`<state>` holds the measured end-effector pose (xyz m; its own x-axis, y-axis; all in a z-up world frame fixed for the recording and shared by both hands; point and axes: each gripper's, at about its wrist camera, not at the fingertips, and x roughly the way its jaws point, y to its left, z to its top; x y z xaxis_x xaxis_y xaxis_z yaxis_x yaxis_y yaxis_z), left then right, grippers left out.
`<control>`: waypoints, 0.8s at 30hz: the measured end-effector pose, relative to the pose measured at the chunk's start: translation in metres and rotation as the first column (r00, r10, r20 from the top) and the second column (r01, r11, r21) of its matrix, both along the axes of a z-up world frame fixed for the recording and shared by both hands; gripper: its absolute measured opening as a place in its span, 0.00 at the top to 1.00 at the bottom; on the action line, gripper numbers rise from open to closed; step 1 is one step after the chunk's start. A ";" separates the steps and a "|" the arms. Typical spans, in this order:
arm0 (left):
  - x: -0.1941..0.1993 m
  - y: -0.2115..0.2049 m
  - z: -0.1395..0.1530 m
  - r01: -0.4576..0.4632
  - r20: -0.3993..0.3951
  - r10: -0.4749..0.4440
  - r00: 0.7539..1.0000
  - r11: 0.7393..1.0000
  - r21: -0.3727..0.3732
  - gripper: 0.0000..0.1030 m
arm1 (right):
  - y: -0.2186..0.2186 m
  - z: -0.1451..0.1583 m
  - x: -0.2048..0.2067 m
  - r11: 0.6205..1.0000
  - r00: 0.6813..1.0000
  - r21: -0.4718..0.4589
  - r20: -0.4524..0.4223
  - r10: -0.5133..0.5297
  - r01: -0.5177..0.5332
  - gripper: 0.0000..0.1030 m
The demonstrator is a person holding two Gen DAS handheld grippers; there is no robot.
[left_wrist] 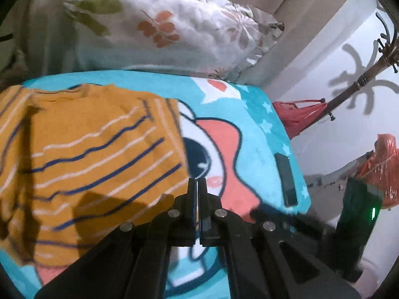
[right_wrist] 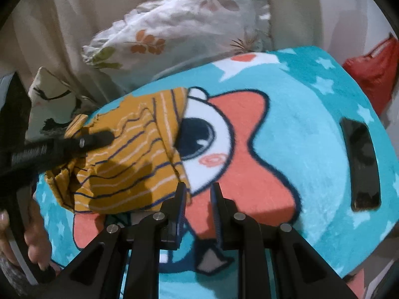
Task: Fold small clothes
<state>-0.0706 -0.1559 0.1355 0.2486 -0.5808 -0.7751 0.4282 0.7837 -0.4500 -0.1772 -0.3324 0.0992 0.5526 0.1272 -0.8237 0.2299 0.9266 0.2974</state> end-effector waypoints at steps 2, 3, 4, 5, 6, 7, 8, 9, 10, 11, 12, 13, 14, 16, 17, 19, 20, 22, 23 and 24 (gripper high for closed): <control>-0.007 0.030 0.007 -0.047 0.015 0.047 0.999 0.999 0.011 0.84 | 0.010 0.002 0.013 0.999 0.999 0.017 0.013 0.038 -0.038 0.79; -0.010 0.045 0.007 -0.077 0.015 0.077 0.997 0.997 0.018 0.77 | 0.016 0.003 0.019 0.998 0.998 0.027 0.017 0.056 -0.056 0.79; -0.011 0.068 0.007 -0.119 0.013 0.119 0.993 0.993 0.027 0.63 | 0.024 0.003 0.027 0.996 0.996 0.038 0.022 0.083 -0.084 0.79; -0.014 0.097 0.009 -0.182 0.013 0.181 0.983 0.983 0.032 0.58 | 0.038 0.004 0.037 0.991 0.992 0.048 0.028 0.122 -0.123 0.79; -0.016 0.119 0.010 -0.223 0.013 0.222 0.975 0.974 0.038 0.58 | 0.054 0.005 0.046 0.984 0.986 0.055 0.033 0.165 -0.167 0.79; -0.019 0.141 0.010 -0.269 0.014 0.268 0.963 0.962 0.050 0.58 | 0.065 0.006 0.051 0.979 0.980 0.061 0.038 0.194 -0.196 0.78; -0.022 0.167 0.010 -0.322 0.018 0.322 0.947 0.944 0.068 0.58 | 0.080 0.007 0.059 0.969 0.971 0.071 0.044 0.234 -0.236 0.77; -0.026 0.184 0.010 -0.355 0.022 0.354 0.935 0.931 0.080 0.58 | 0.096 0.009 0.068 0.958 0.961 0.080 0.050 0.272 -0.275 0.69; -0.030 0.206 0.010 -0.396 0.030 0.395 0.918 0.913 0.097 0.58 | 0.113 0.011 0.077 0.946 0.950 0.090 0.059 0.308 -0.312 0.59; -0.034 0.224 0.010 -0.430 0.037 0.428 0.903 0.896 0.113 0.58 | 0.135 0.015 0.089 0.930 0.935 0.104 0.075 0.346 -0.353 0.54; -0.036 0.238 0.010 -0.453 0.043 0.451 0.891 0.883 0.124 0.58 | 0.148 0.017 0.096 0.923 0.928 0.108 0.085 0.363 -0.370 0.46; -0.039 0.253 0.009 -0.477 0.049 0.475 0.879 0.869 0.133 0.57 | 0.162 0.018 0.104 0.916 0.922 0.107 0.091 0.377 -0.386 0.42; -0.041 0.266 0.008 -0.496 0.053 0.493 0.868 0.858 0.138 0.57 | 0.183 0.020 0.117 0.909 0.913 0.097 0.091 0.397 -0.405 0.42; -0.044 0.290 0.005 -0.525 0.048 0.523 0.851 0.840 0.137 0.57 | 0.209 0.019 0.131 0.902 0.905 0.077 0.076 0.419 -0.424 0.39; -0.043 0.300 0.002 -0.532 0.042 0.532 0.846 0.836 0.134 0.57 | 0.229 0.017 0.141 0.901 0.903 0.062 0.059 0.426 -0.429 0.39; -0.043 0.320 -0.004 -0.540 0.024 0.541 0.840 0.832 0.129 0.57 | 0.252 0.011 0.152 0.901 0.902 0.038 0.030 0.431 -0.432 0.37; -0.042 0.329 -0.007 -0.540 0.016 0.543 0.840 0.832 0.129 0.57 | 0.267 0.007 0.160 0.903 0.903 0.018 0.005 0.430 -0.430 0.37; -0.041 0.346 -0.014 -0.541 0.000 0.545 0.838 0.832 0.126 0.57 | 0.286 0.000 0.170 0.906 0.906 -0.018 -0.030 0.422 -0.423 0.35; -0.041 0.350 -0.016 -0.541 -0.004 0.546 0.838 0.832 0.125 0.57 | 0.301 -0.004 0.176 0.906 0.908 -0.053 -0.051 0.417 -0.419 0.34; -0.039 0.361 -0.019 -0.541 -0.013 0.547 0.837 0.832 0.124 0.57 | 0.312 -0.008 0.182 0.908 0.912 -0.087 -0.070 0.404 -0.409 0.34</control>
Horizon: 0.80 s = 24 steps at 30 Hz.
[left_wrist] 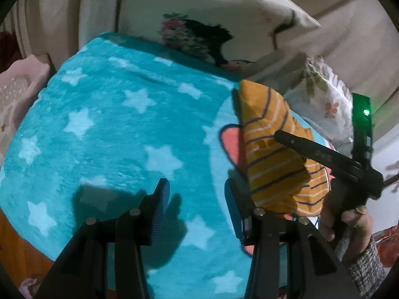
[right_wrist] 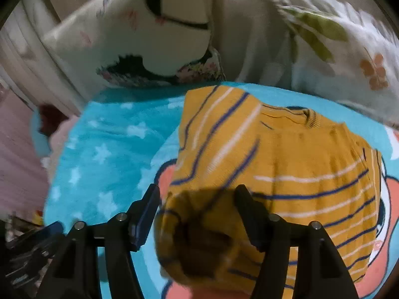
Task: Fold small clothes
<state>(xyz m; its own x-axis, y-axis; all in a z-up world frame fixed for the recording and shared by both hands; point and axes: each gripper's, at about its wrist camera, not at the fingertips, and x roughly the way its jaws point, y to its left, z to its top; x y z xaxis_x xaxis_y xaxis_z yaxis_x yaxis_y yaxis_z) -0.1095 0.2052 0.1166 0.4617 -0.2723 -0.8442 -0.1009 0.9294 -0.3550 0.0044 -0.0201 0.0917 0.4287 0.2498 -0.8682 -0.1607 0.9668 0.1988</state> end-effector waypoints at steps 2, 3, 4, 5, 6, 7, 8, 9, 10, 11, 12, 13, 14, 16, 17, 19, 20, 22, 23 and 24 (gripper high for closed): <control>0.000 0.011 -0.002 0.001 -0.006 -0.001 1.000 1.000 -0.002 0.57 | 0.020 -0.007 0.008 0.995 1.000 -0.092 0.005 -0.030 0.031 0.34; 0.001 0.019 -0.003 0.001 -0.008 -0.001 1.000 1.000 -0.002 0.57 | 0.025 -0.009 0.009 0.992 0.999 -0.120 0.006 -0.035 0.036 0.43; 0.001 0.026 -0.003 0.001 -0.011 -0.001 1.000 1.000 -0.002 0.57 | 0.038 -0.017 0.014 0.983 0.999 -0.180 0.000 -0.045 0.044 0.66; 0.001 0.032 -0.004 0.002 -0.012 -0.002 1.000 1.000 -0.001 0.57 | 0.046 -0.021 0.016 0.980 0.999 -0.195 -0.011 -0.044 0.041 0.68; 0.002 0.038 -0.004 0.003 -0.013 -0.003 1.000 1.000 0.001 0.57 | 0.048 -0.022 0.016 0.979 0.999 -0.199 -0.010 -0.048 0.045 0.74; 0.002 0.044 -0.004 0.004 -0.014 -0.003 1.000 1.000 0.003 0.57 | 0.055 -0.022 0.016 0.976 0.999 -0.211 -0.002 -0.050 0.048 0.78; 0.002 0.047 -0.004 0.004 -0.014 -0.004 1.000 1.000 0.002 0.57 | 0.064 -0.021 0.014 0.973 0.999 -0.225 0.016 -0.044 0.046 0.79; 0.003 0.050 -0.004 0.006 -0.013 -0.006 1.000 1.000 0.001 0.57 | 0.067 -0.019 0.012 0.973 0.999 -0.224 0.024 -0.040 0.045 0.81; 0.005 0.052 -0.003 0.010 -0.011 -0.010 1.000 1.000 0.001 0.57 | 0.072 -0.017 0.011 0.974 0.999 -0.220 0.030 -0.038 0.044 0.82; 0.006 0.052 -0.002 0.014 -0.010 -0.014 1.000 1.000 0.001 0.57 | 0.072 -0.016 0.011 0.976 0.999 -0.214 0.033 -0.041 0.047 0.83; 0.007 0.051 -0.002 0.021 -0.007 -0.021 1.000 1.000 0.000 0.57 | 0.072 -0.014 0.011 0.977 0.998 -0.207 0.036 -0.045 0.052 0.84; 0.009 0.049 -0.001 0.028 -0.005 -0.028 1.000 1.000 -0.002 0.57 | 0.071 -0.012 0.010 0.978 0.998 -0.201 0.039 -0.049 0.056 0.84; 0.010 0.046 -0.001 0.036 -0.003 -0.036 0.999 0.999 -0.004 0.57 | 0.065 -0.007 0.010 0.981 0.997 -0.184 0.045 -0.060 0.067 0.85; 0.012 0.035 0.000 0.059 0.003 -0.059 0.998 0.998 -0.006 0.57 | 0.052 0.005 0.006 0.984 0.995 -0.154 0.061 -0.084 0.092 0.88; 0.013 0.029 0.001 0.071 0.007 -0.071 0.997 0.997 -0.007 0.57 | 0.038 0.013 0.004 0.984 0.992 -0.135 0.074 -0.103 0.112 0.89; 0.013 0.012 0.002 0.095 0.012 -0.095 0.995 0.995 -0.009 0.57 | 0.011 0.029 -0.003 0.985 0.985 -0.089 0.095 -0.141 0.150 0.90; 0.013 0.004 0.002 0.107 0.014 -0.106 0.994 0.994 -0.011 0.57 | -0.012 0.038 -0.008 0.981 0.978 -0.064 0.110 -0.176 0.184 0.90; 0.013 -0.017 0.002 0.132 0.015 -0.131 0.991 0.991 -0.017 0.57 | -0.040 0.049 -0.015 0.973 0.967 -0.036 0.127 -0.222 0.228 0.90; 0.013 -0.027 0.002 0.143 0.015 -0.143 0.990 0.989 -0.020 0.57 | -0.067 0.053 -0.022 0.964 0.956 -0.017 0.135 -0.261 0.266 0.90; 0.013 -0.035 0.002 0.152 0.014 -0.151 0.988 0.988 -0.021 0.57 | -0.080 0.055 -0.025 0.959 0.950 -0.009 0.138 -0.280 0.284 0.90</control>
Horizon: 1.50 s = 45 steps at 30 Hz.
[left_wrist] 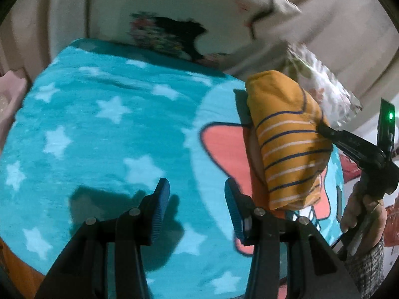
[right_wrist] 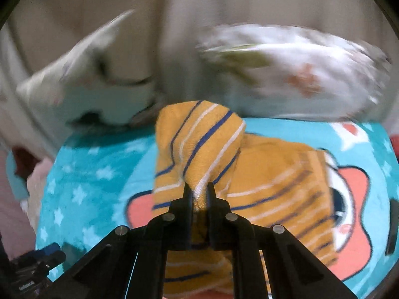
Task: Fold small clothes
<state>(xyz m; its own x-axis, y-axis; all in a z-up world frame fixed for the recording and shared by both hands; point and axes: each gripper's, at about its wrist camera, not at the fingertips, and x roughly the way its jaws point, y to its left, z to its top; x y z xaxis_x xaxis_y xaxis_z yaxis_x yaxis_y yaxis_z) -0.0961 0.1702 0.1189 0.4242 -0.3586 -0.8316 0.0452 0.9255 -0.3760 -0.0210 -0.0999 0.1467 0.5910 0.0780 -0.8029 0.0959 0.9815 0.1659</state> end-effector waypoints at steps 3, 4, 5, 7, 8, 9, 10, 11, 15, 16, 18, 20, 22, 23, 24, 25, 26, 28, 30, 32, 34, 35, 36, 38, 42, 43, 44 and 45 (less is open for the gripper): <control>0.000 -0.029 -0.002 0.027 -0.010 -0.027 1.000 1.000 -0.003 0.56 | -0.066 -0.006 -0.015 0.995 0.995 -0.007 -0.003 -0.099 0.099 0.90; 0.000 -0.040 -0.004 0.035 -0.017 -0.035 0.999 0.999 -0.006 0.56 | -0.079 -0.011 -0.018 0.993 0.993 -0.007 -0.013 -0.119 0.119 0.90; 0.001 -0.049 -0.005 0.041 -0.021 -0.041 0.999 0.999 -0.008 0.56 | -0.101 -0.020 -0.021 0.988 0.988 0.001 -0.032 -0.153 0.153 0.90; 0.000 -0.069 -0.007 0.056 -0.029 -0.056 0.998 0.998 -0.003 0.56 | -0.131 -0.039 -0.026 0.980 0.978 0.021 -0.071 -0.194 0.196 0.90; 0.000 -0.082 -0.009 0.067 -0.034 -0.067 0.997 0.998 0.005 0.56 | -0.147 -0.054 -0.028 0.977 0.973 0.034 -0.106 -0.205 0.210 0.90; 0.000 -0.090 -0.010 0.075 -0.037 -0.074 0.997 0.997 0.010 0.56 | -0.155 -0.065 -0.027 0.977 0.971 0.044 -0.128 -0.201 0.208 0.90; 0.000 -0.101 -0.012 0.085 -0.039 -0.085 0.996 0.996 0.014 0.56 | -0.159 -0.071 -0.027 0.978 0.971 0.050 -0.142 -0.192 0.201 0.90; -0.001 -0.112 -0.013 0.096 -0.039 -0.095 0.995 0.995 0.020 0.56 | -0.164 -0.083 -0.027 0.982 0.972 0.067 -0.169 -0.163 0.176 0.90; 0.002 -0.153 -0.015 0.130 -0.035 -0.128 0.991 0.991 0.044 0.51 | -0.183 -0.093 -0.031 0.980 0.981 0.154 -0.168 -0.100 0.126 0.85; 0.002 -0.160 -0.015 0.135 -0.032 -0.134 0.990 0.990 0.048 0.50 | -0.186 -0.092 -0.032 0.977 0.982 0.175 -0.164 -0.090 0.119 0.80; 0.004 -0.174 -0.016 0.146 -0.030 -0.145 0.989 0.988 0.051 0.50 | -0.198 -0.081 -0.039 0.961 0.989 0.261 -0.135 -0.064 0.098 0.80; 0.005 -0.186 -0.018 0.151 -0.029 -0.150 0.988 0.987 0.048 0.50 | -0.212 -0.067 -0.049 0.939 0.994 0.337 -0.102 -0.039 0.072 0.75; 0.008 -0.198 -0.020 0.157 -0.029 -0.156 0.987 0.986 0.048 0.50 | -0.217 -0.062 -0.056 0.931 0.997 0.364 -0.081 -0.009 0.038 0.62; 0.010 -0.203 -0.020 0.160 -0.029 -0.159 0.987 0.986 0.045 0.50 | -0.217 -0.061 -0.058 0.931 0.997 0.365 -0.075 0.013 0.015 0.61; 0.012 -0.208 -0.020 0.164 -0.026 -0.163 0.986 0.985 0.043 0.50 | -0.215 -0.061 -0.060 0.932 0.997 0.362 -0.069 0.034 -0.007 0.61; 0.015 -0.214 -0.021 0.170 -0.018 -0.170 0.985 0.984 0.043 0.49 | -0.210 -0.063 -0.062 0.934 0.996 0.357 -0.064 0.054 -0.028 0.61; 0.017 -0.217 -0.023 0.171 -0.016 -0.171 0.985 0.984 0.050 0.48 | -0.207 -0.065 -0.062 0.935 0.996 0.352 -0.062 0.068 -0.042 0.61; 0.023 -0.224 -0.028 0.166 -0.032 -0.164 0.986 0.983 0.079 0.48 | -0.201 -0.072 -0.061 0.936 0.994 0.347 -0.060 0.092 -0.065 0.61; 0.022 -0.226 -0.031 0.165 -0.040 -0.162 0.986 0.983 0.081 0.48 | -0.191 -0.079 -0.060 0.948 0.992 0.305 -0.049 0.112 -0.092 0.61; 0.020 -0.228 -0.031 0.165 -0.036 -0.163 0.986 0.981 0.098 0.48 | -0.181 -0.087 -0.059 0.966 0.990 0.230 -0.043 0.135 -0.121 0.60; 0.019 -0.229 -0.032 0.166 -0.039 -0.162 0.986 0.980 0.110 0.48 | -0.179 -0.096 -0.056 0.965 0.988 0.228 -0.043 0.146 -0.133 0.60; 0.020 -0.229 -0.033 0.163 -0.041 -0.159 0.986 0.980 0.116 0.48 | -0.177 -0.100 -0.055 0.960 0.986 0.239 -0.046 0.159 -0.144 0.60; 0.020 -0.228 -0.034 0.159 -0.043 -0.155 0.987 0.980 0.121 0.48 | -0.176 -0.102 -0.055 0.958 0.984 0.243 -0.050 0.171 -0.154 0.60; 0.021 -0.226 -0.032 0.151 -0.039 -0.147 0.988 0.981 0.119 0.48 | -0.177 -0.105 -0.053 0.953 0.978 0.245 -0.060 0.198 -0.178 0.60; 0.022 -0.221 -0.029 0.130 -0.025 -0.128 0.992 0.984 0.121 0.48 | -0.204 -0.096 -0.057 0.932 0.987 0.337 -0.043 0.156 -0.133 0.56; 0.022 -0.221 -0.031 0.128 -0.029 -0.125 0.992 0.984 0.121 0.48 | -0.207 -0.094 -0.057 0.932 0.989 0.342 -0.040 0.146 -0.124 0.50; 0.023 -0.221 -0.032 0.129 -0.033 -0.125 0.992 0.984 0.123 0.48 | -0.211 -0.095 -0.057 0.936 0.991 0.336 -0.037 0.127 -0.108 0.49; 0.023 -0.222 -0.034 0.131 -0.038 -0.127 0.991 0.983 0.128 0.48 | -0.210 -0.096 -0.056 0.938 0.991 0.331 -0.038 0.125 -0.106 0.49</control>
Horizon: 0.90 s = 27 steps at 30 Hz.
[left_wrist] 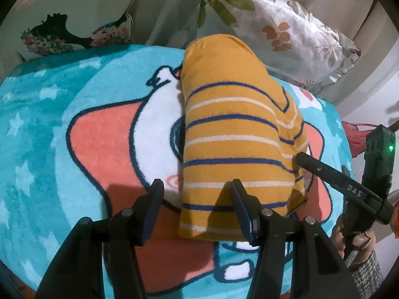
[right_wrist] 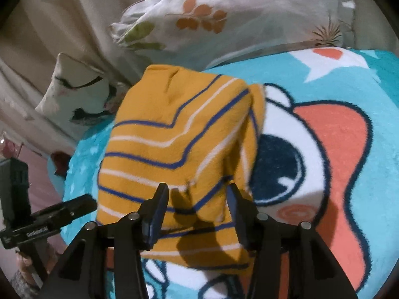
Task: Fold small clothes
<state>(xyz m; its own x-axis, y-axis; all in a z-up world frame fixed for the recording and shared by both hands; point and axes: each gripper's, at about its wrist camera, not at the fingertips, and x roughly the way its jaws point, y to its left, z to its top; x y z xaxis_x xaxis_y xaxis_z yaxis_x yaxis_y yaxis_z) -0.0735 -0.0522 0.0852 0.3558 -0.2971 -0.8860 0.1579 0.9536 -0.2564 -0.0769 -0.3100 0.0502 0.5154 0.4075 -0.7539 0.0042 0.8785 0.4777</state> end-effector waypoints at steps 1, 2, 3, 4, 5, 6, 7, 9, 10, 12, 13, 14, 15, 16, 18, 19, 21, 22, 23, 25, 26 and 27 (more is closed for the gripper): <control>-0.001 -0.002 -0.002 0.003 -0.002 -0.003 1.000 1.000 0.005 0.48 | 0.002 -0.003 0.002 1.000 1.000 -0.006 -0.009 0.005 -0.005 0.48; -0.001 -0.004 -0.003 0.008 -0.002 -0.008 1.000 1.000 0.012 0.48 | 0.008 -0.007 0.003 1.000 1.000 -0.012 -0.015 0.018 -0.019 0.48; -0.002 -0.006 -0.005 0.014 -0.001 -0.014 1.000 1.000 0.022 0.48 | 0.013 -0.007 0.004 0.999 0.999 -0.015 -0.014 0.034 -0.034 0.49; -0.001 -0.007 -0.007 0.017 -0.001 -0.017 1.000 0.999 0.031 0.48 | 0.018 -0.008 0.004 0.998 0.998 -0.014 -0.018 0.055 -0.055 0.62; 0.000 -0.008 -0.009 0.017 -0.004 -0.016 1.000 0.999 0.038 0.48 | 0.025 -0.009 0.005 0.996 0.995 0.012 -0.046 0.090 -0.090 0.73; 0.001 -0.007 -0.010 0.014 -0.008 -0.014 1.000 0.999 0.037 0.48 | 0.028 -0.009 0.007 0.994 0.992 0.031 -0.067 0.105 -0.103 0.81; 0.002 -0.006 -0.011 0.009 -0.015 -0.009 1.000 1.000 0.029 0.48 | 0.028 -0.008 0.008 0.994 0.991 0.041 -0.079 0.106 -0.103 0.82; 0.004 -0.003 -0.010 -0.005 -0.025 0.006 1.000 1.000 0.017 0.48 | 0.011 -0.005 0.013 0.971 0.980 0.233 -0.175 0.096 -0.053 0.84; 0.004 -0.002 -0.009 -0.012 -0.024 0.012 1.000 1.000 0.009 0.48 | 0.002 -0.002 0.013 0.946 0.978 0.323 -0.188 0.094 -0.029 0.84; 0.005 0.000 -0.008 -0.019 -0.028 0.018 0.999 1.000 -0.018 0.47 | -0.020 0.015 0.012 0.845 0.980 0.534 -0.177 0.086 0.022 0.85; 0.006 0.000 -0.009 -0.022 -0.037 0.021 0.999 0.999 -0.034 0.45 | -0.034 0.027 0.010 0.816 0.986 0.577 -0.155 0.065 0.037 0.85; 0.007 0.000 -0.011 -0.028 -0.047 0.026 0.999 0.999 -0.042 0.44 | -0.042 0.033 0.009 0.825 0.988 0.562 -0.152 0.033 0.059 0.85; 0.007 -0.002 -0.013 -0.030 -0.057 0.028 0.998 0.999 -0.040 0.44 | -0.048 0.035 0.009 0.864 0.987 0.495 -0.162 -0.011 0.091 0.85; 0.007 -0.004 -0.016 -0.028 -0.066 0.025 0.997 0.999 -0.034 0.44 | -0.053 0.036 0.008 0.916 0.983 0.385 -0.175 -0.049 0.114 0.83; 0.006 -0.010 -0.022 -0.011 -0.084 0.009 0.996 1.000 -0.025 0.44 | -0.058 0.028 0.004 0.954 0.975 0.273 -0.213 -0.064 0.122 0.82; 0.005 -0.013 -0.024 0.000 -0.087 -0.002 0.996 1.000 -0.018 0.44 | -0.060 0.022 0.000 0.954 0.971 0.273 -0.234 -0.060 0.125 0.82; 0.003 -0.017 -0.026 0.015 -0.083 -0.015 0.996 1.000 0.002 0.44 | -0.060 0.018 -0.015 0.965 0.970 0.223 -0.227 -0.085 0.137 0.82; 0.003 -0.017 -0.026 0.014 -0.083 -0.014 0.996 1.000 0.000 0.44 | -0.056 0.022 -0.019 0.972 0.978 0.205 -0.194 -0.077 0.117 0.80; 0.002 -0.016 -0.026 0.011 -0.084 -0.012 0.996 1.000 -0.006 0.44 | -0.049 0.027 -0.020 0.976 0.986 0.196 -0.158 -0.059 0.090 0.78; 0.002 -0.014 -0.024 0.004 -0.086 -0.005 0.996 1.000 -0.020 0.44 | -0.041 0.034 -0.025 0.988 0.995 0.143 -0.097 -0.037 0.050 0.51; 0.002 -0.012 -0.023 0.000 -0.084 -0.002 0.996 1.000 -0.024 0.44 | -0.032 0.038 -0.026 0.996 0.998 0.079 -0.051 -0.026 0.030 0.49; 0.001 -0.011 -0.022 -0.001 -0.082 -0.001 0.997 1.000 -0.025 0.44 | -0.024 0.039 -0.024 0.999 1.000 0.036 -0.022 -0.012 0.013 0.49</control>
<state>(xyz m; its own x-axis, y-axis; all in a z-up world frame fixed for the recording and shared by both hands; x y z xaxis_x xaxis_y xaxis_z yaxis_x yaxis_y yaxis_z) -0.0723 -0.0636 0.0631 0.2821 -0.3192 -0.9047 0.1352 0.9468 -0.2919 -0.1013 -0.3340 0.0887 0.5040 0.4280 -0.7502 0.0260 0.8607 0.5085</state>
